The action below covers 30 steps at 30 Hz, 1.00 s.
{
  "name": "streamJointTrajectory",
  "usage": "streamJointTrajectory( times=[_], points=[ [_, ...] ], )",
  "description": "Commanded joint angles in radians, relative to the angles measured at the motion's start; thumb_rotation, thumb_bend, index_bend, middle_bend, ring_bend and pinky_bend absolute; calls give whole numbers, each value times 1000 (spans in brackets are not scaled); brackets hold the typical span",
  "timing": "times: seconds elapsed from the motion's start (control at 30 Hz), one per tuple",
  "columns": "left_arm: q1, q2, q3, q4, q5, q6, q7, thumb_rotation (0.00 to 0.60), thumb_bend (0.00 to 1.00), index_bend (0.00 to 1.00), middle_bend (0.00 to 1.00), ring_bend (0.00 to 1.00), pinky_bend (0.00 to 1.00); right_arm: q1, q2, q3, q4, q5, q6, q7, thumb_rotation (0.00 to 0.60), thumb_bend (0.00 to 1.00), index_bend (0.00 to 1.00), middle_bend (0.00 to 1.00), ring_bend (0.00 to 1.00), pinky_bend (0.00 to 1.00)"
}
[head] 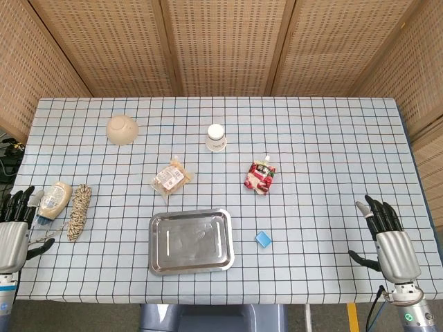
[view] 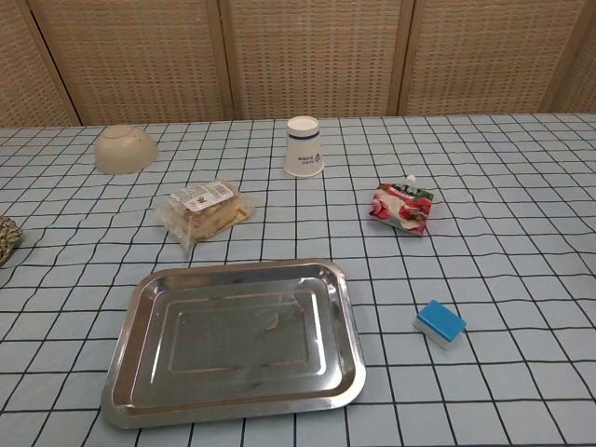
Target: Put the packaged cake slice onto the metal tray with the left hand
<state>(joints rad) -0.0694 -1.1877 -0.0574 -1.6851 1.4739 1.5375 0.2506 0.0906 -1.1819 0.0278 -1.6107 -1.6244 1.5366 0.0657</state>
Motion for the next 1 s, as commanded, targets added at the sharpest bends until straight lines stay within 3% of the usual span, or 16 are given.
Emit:
streamJointTrajectory(
  times=[0.03,0.33,0.57,0.77,1.0],
  points=[
    [0,1,1,-3,0,-1,0,600,0,0,0,0,0,0,1,-1,-1,0,-2,1,600,56,28,0,0,0],
    [-11,-3,1,-3,2,-20,-1,600,0,0,0,0,0,2,15,2,-12,7,-8,16,600,56,28,0,0,0],
    [-71,-2,-32,-24,-21,-93,46,600,0,0,0,0,0,5,34,20,-13,36,-12,54,600,56,28,0,0,0],
    [-220,20,-114,-85,-131,-285,163,600,0,0,0,0,0,11,42,30,-11,50,-22,81,600,56,28,0,0,0],
    [-437,-5,-205,-93,-349,-537,303,600,0,0,0,0,0,22,41,39,2,82,-54,107,600,57,28,0,0,0]
  ],
)
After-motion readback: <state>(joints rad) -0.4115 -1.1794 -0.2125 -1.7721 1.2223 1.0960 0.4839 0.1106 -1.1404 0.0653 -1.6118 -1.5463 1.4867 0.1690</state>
